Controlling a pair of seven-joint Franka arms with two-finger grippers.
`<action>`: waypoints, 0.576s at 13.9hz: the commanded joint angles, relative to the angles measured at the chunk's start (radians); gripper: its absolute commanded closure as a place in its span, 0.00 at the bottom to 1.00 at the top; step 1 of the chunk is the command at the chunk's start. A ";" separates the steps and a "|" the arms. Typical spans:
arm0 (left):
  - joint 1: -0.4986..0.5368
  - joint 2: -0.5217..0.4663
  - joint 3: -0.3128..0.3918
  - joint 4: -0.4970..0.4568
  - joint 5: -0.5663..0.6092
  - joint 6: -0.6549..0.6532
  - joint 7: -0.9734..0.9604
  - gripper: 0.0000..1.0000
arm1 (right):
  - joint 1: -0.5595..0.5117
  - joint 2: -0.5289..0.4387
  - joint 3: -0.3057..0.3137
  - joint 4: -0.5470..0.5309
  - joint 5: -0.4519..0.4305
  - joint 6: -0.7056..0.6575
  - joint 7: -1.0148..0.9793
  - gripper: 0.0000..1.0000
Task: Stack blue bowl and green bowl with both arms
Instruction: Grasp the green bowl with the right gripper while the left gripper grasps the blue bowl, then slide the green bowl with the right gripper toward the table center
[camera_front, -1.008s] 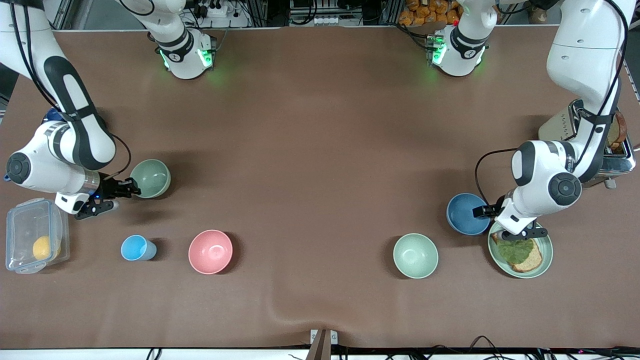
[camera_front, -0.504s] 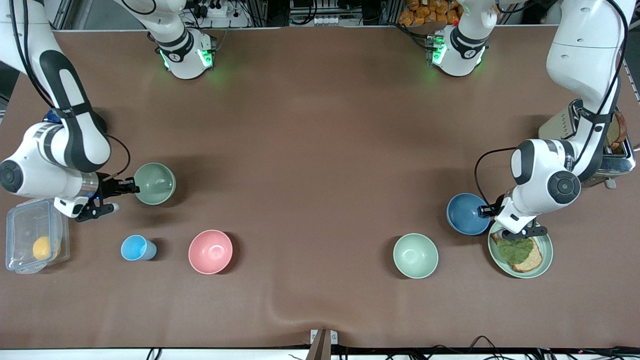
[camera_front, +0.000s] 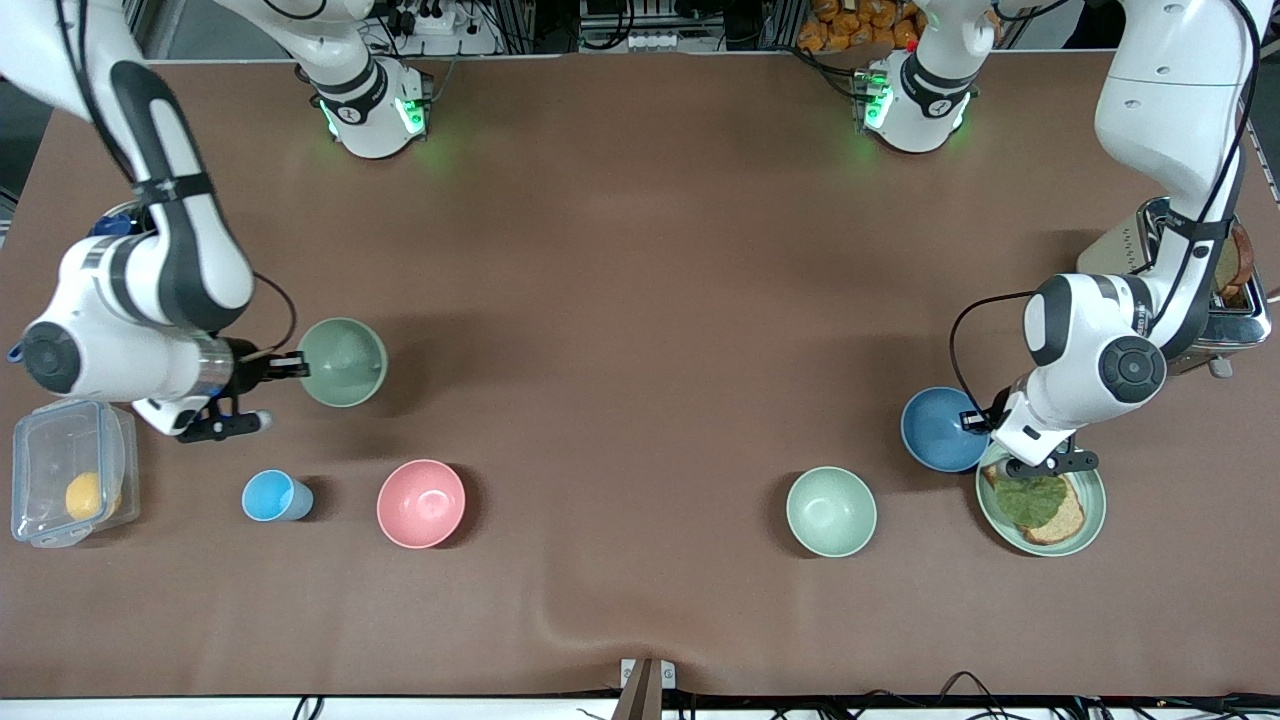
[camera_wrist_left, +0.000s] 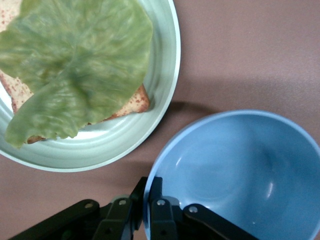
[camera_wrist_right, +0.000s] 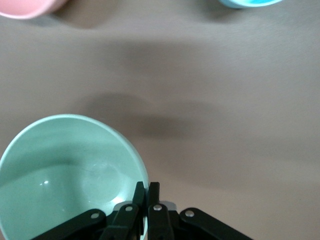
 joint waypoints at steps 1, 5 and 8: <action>0.008 -0.012 -0.002 -0.029 0.013 0.014 -0.034 1.00 | 0.068 -0.055 -0.003 -0.011 0.006 -0.021 0.139 1.00; 0.009 -0.023 -0.002 -0.018 0.013 0.006 -0.051 1.00 | 0.140 -0.090 -0.005 -0.013 0.100 -0.018 0.294 1.00; 0.017 -0.036 -0.002 -0.001 -0.042 -0.043 -0.048 1.00 | 0.226 -0.092 -0.005 -0.009 0.100 0.021 0.490 1.00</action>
